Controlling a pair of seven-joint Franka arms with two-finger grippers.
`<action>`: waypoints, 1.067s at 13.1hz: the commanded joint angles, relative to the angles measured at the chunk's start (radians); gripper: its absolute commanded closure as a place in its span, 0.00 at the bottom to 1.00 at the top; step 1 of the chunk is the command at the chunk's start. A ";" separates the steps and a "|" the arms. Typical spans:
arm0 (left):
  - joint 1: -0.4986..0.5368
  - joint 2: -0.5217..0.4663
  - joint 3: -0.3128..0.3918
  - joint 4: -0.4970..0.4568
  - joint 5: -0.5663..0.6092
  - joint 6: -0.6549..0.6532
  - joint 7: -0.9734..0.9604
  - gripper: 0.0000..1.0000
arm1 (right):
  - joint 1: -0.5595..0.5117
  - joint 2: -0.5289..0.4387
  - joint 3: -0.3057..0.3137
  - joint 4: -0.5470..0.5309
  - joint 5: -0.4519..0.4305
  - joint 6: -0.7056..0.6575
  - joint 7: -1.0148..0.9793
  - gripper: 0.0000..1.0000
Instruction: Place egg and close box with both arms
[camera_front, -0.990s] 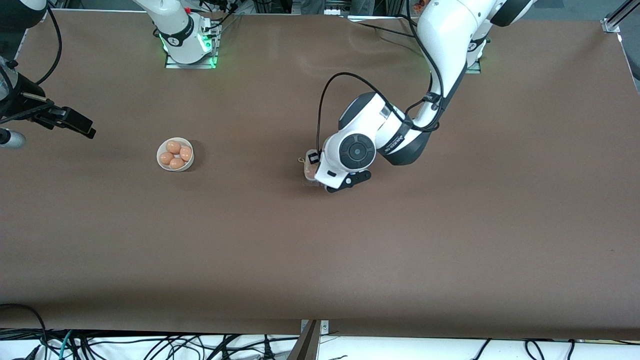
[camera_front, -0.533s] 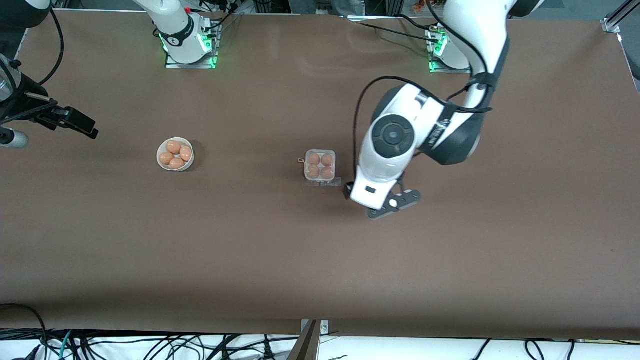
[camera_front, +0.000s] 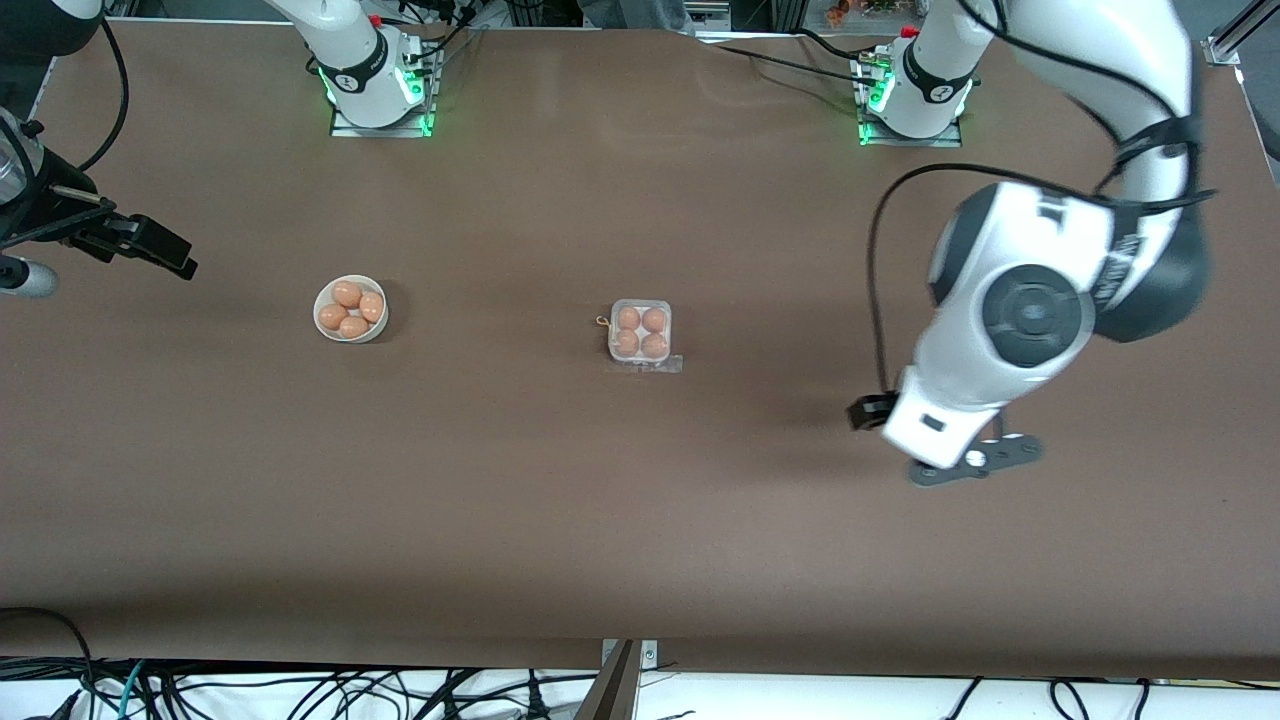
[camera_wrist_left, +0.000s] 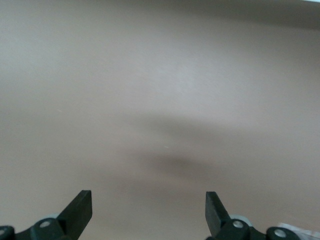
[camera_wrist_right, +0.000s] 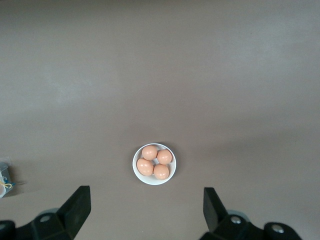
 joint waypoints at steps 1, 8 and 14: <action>0.075 -0.055 -0.005 0.000 0.027 -0.025 0.163 0.00 | -0.001 0.018 0.004 0.023 0.004 0.003 -0.003 0.00; 0.224 -0.305 -0.003 -0.211 0.013 -0.017 0.422 0.00 | 0.023 0.036 0.012 0.023 0.004 0.049 0.003 0.00; 0.261 -0.477 0.081 -0.401 -0.111 -0.013 0.526 0.00 | 0.046 0.036 0.010 0.024 0.002 0.050 0.013 0.00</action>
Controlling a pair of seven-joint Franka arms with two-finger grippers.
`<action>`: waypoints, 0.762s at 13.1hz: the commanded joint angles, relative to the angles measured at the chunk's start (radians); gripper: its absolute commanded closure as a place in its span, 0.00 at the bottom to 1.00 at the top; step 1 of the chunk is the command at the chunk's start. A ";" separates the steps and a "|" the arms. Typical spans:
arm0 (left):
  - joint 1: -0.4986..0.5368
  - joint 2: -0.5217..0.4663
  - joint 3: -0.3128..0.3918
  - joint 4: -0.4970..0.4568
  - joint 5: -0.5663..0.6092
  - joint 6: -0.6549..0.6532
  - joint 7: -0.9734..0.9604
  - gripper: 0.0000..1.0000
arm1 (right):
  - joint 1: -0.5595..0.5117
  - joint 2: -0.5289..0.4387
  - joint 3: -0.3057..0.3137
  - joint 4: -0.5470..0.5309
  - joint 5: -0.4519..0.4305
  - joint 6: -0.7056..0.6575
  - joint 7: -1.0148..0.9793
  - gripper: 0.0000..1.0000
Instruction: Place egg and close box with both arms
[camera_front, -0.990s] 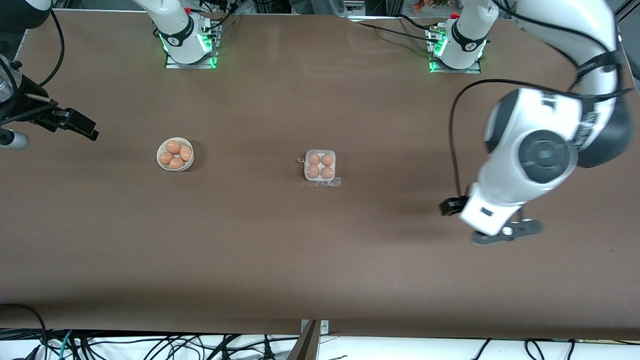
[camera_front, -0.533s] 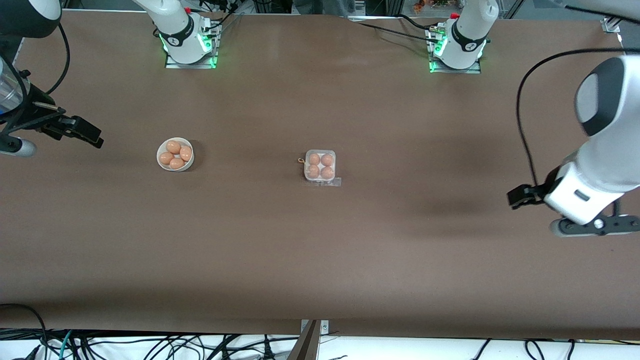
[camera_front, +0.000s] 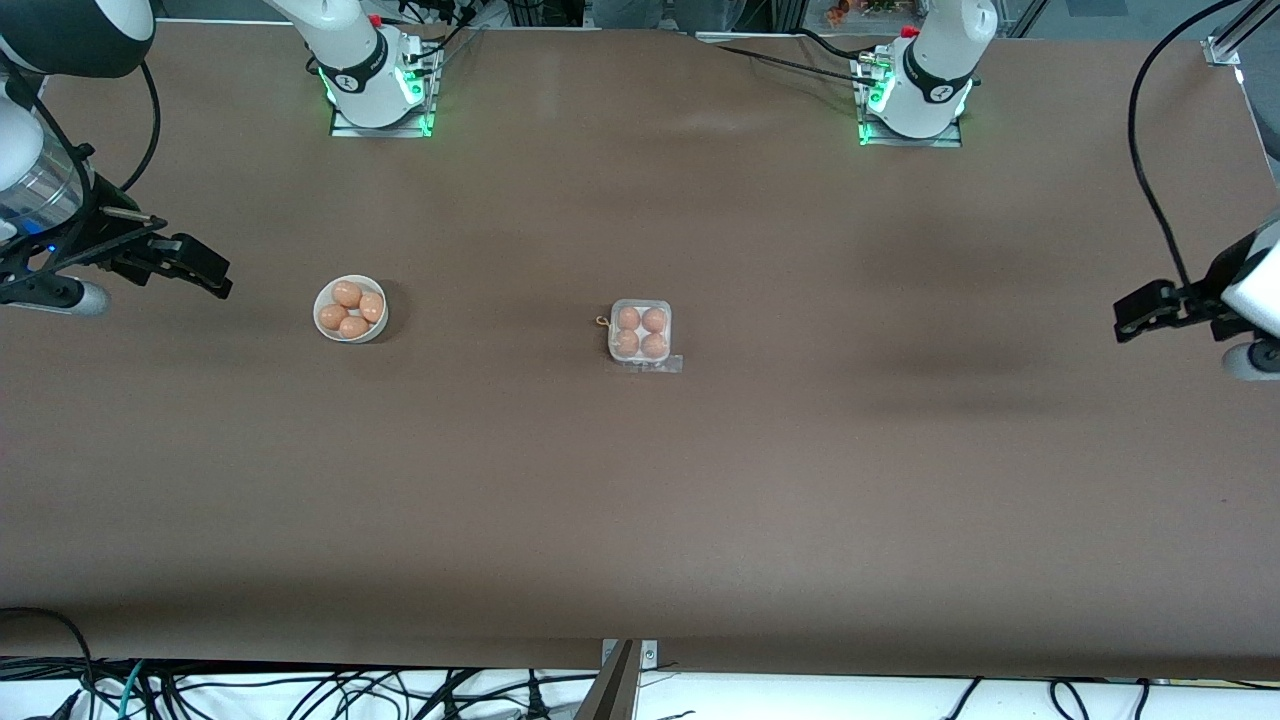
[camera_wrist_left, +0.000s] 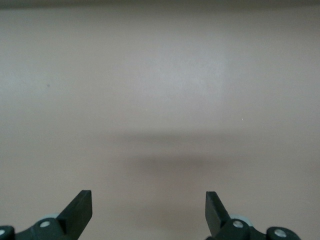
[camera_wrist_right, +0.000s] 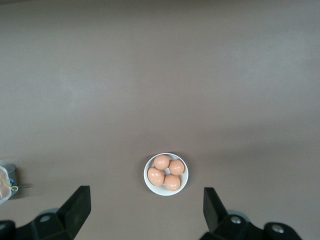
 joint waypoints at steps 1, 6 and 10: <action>0.000 -0.092 0.032 -0.100 -0.060 0.020 0.035 0.00 | 0.003 0.005 -0.002 0.022 0.002 -0.005 0.010 0.00; -0.060 -0.138 0.033 -0.153 -0.074 0.020 0.014 0.00 | 0.003 0.005 0.000 0.022 0.002 -0.007 0.010 0.00; -0.082 -0.138 0.059 -0.155 -0.072 0.017 -0.029 0.00 | 0.005 0.005 0.000 0.022 0.004 -0.010 0.010 0.00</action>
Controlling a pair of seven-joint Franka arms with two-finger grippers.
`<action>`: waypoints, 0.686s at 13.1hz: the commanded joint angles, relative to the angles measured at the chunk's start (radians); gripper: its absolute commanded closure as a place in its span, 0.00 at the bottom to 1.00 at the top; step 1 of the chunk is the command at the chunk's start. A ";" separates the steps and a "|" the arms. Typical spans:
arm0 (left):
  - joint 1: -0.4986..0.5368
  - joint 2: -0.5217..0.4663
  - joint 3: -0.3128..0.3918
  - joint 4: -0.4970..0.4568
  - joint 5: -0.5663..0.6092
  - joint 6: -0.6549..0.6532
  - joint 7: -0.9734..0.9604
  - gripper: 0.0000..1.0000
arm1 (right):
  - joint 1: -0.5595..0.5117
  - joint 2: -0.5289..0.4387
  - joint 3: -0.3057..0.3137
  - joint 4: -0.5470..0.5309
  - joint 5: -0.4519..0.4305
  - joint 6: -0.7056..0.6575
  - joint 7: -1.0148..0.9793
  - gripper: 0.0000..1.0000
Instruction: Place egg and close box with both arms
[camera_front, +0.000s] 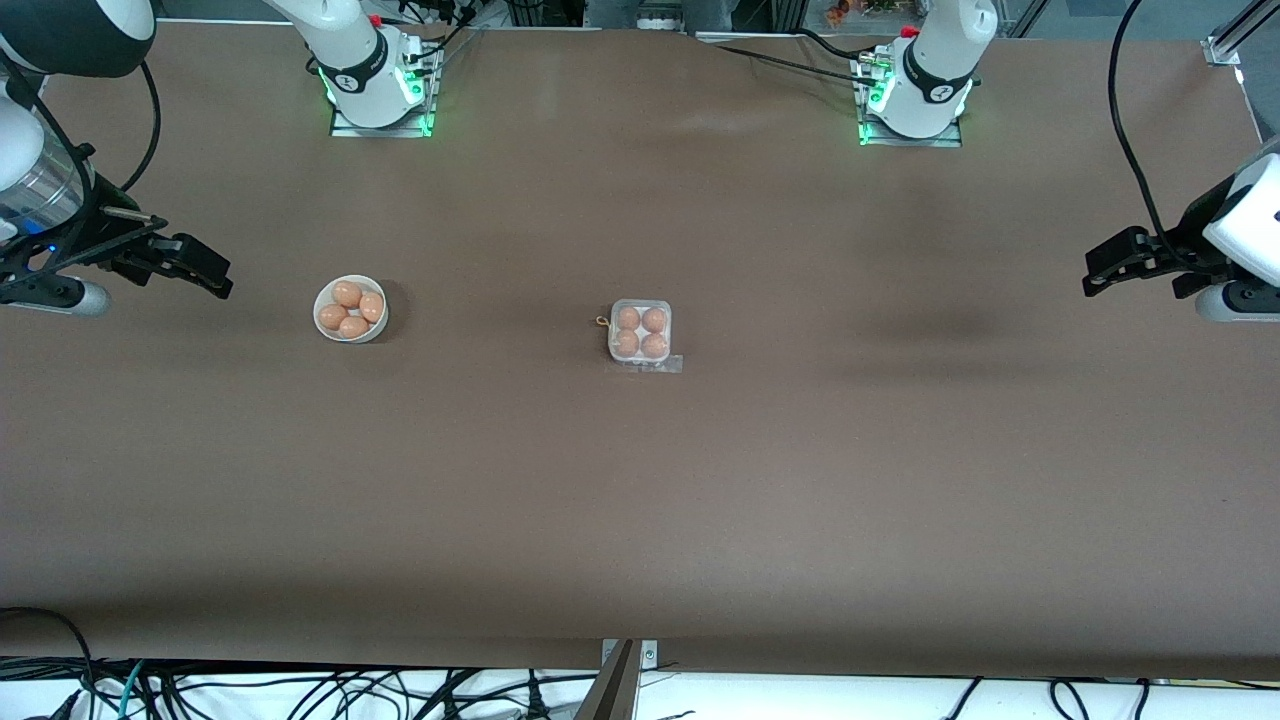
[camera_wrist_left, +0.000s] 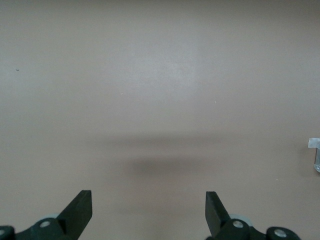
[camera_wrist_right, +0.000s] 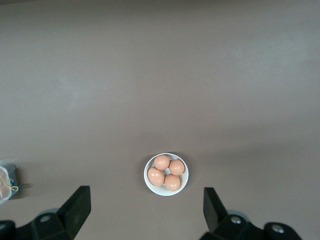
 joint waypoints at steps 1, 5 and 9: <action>-0.003 -0.027 0.029 -0.038 -0.011 0.012 0.006 0.00 | 0.020 0.005 0.000 0.021 0.004 -0.012 0.012 0.00; -0.002 -0.030 0.029 -0.038 0.000 0.011 0.009 0.00 | 0.029 0.005 -0.002 0.022 0.002 -0.007 0.010 0.00; 0.001 -0.030 0.026 -0.024 0.000 0.000 0.011 0.00 | 0.037 0.005 -0.002 0.022 0.002 -0.007 0.013 0.00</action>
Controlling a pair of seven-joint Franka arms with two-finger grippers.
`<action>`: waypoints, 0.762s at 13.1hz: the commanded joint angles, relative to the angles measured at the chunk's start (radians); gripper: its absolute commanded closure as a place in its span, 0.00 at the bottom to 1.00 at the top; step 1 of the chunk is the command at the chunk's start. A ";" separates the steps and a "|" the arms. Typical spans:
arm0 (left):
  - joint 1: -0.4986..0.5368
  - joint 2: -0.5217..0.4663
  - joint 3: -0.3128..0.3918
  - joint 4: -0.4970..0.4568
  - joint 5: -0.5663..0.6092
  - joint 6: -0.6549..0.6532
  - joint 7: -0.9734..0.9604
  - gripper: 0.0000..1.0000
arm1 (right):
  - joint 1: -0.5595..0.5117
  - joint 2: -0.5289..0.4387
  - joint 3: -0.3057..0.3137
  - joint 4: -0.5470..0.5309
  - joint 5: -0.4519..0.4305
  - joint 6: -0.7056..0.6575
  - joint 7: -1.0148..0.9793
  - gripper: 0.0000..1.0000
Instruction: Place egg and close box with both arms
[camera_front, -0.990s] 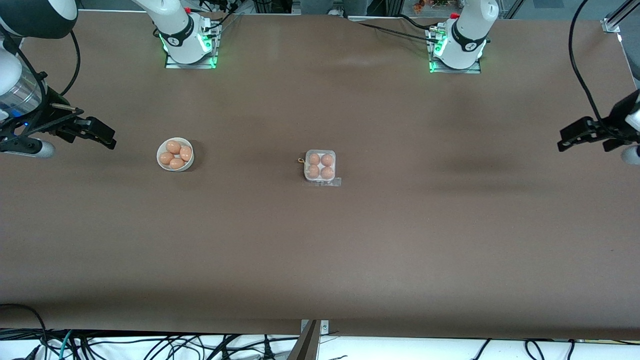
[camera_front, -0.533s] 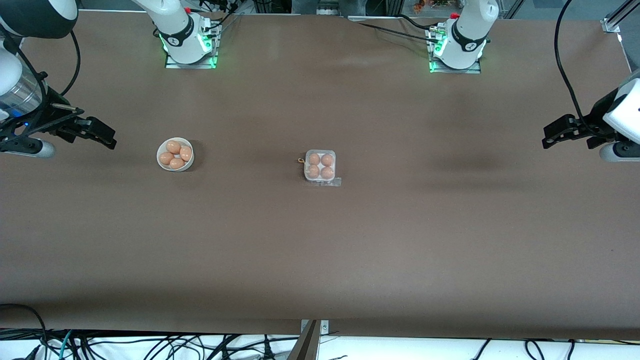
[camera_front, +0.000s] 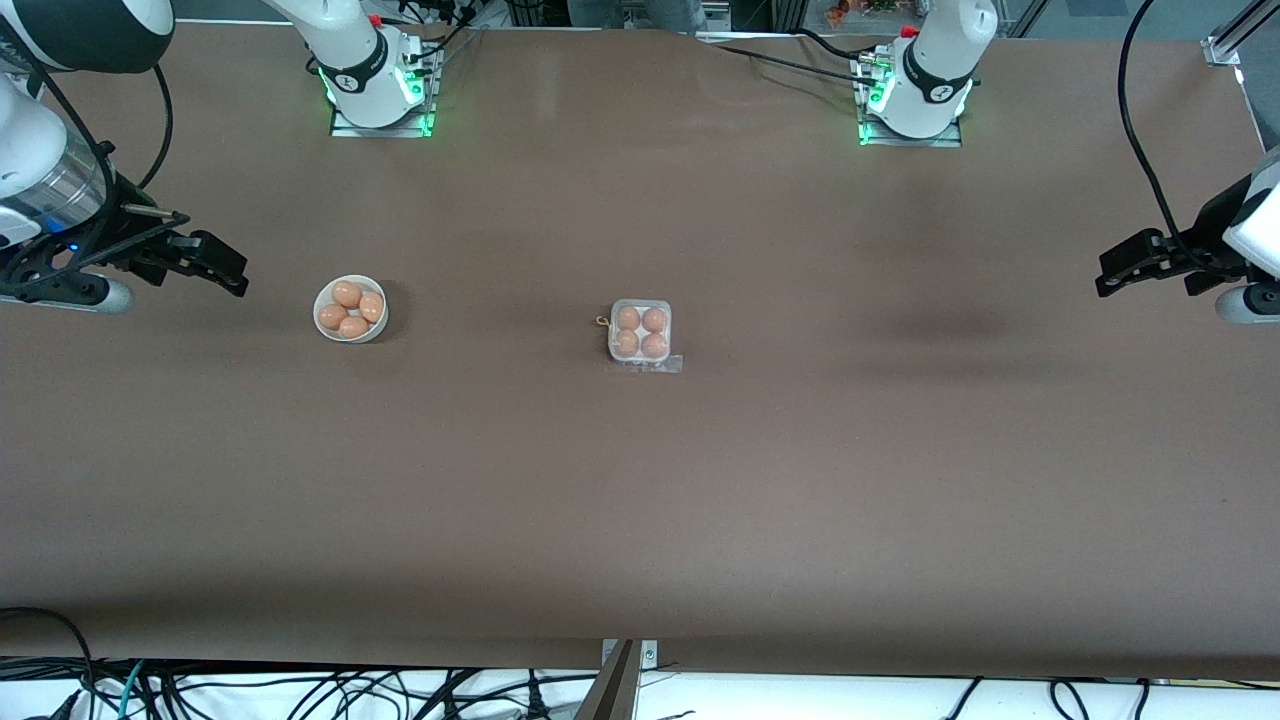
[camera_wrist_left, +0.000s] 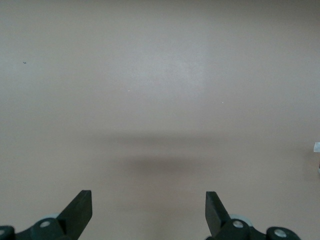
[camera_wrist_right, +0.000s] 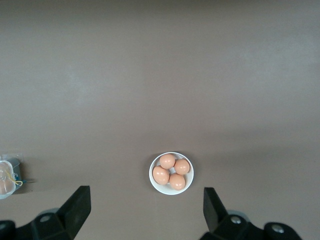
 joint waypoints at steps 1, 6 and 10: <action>0.000 -0.023 0.000 -0.015 0.000 0.000 0.012 0.00 | 0.005 0.005 -0.002 0.022 0.002 -0.007 0.013 0.00; 0.000 -0.023 -0.007 -0.016 -0.013 -0.002 -0.001 0.00 | 0.005 0.005 -0.002 0.022 0.002 -0.007 0.014 0.00; -0.012 -0.023 -0.010 -0.015 -0.013 -0.005 -0.002 0.00 | 0.007 0.005 -0.002 0.022 0.004 -0.010 0.031 0.00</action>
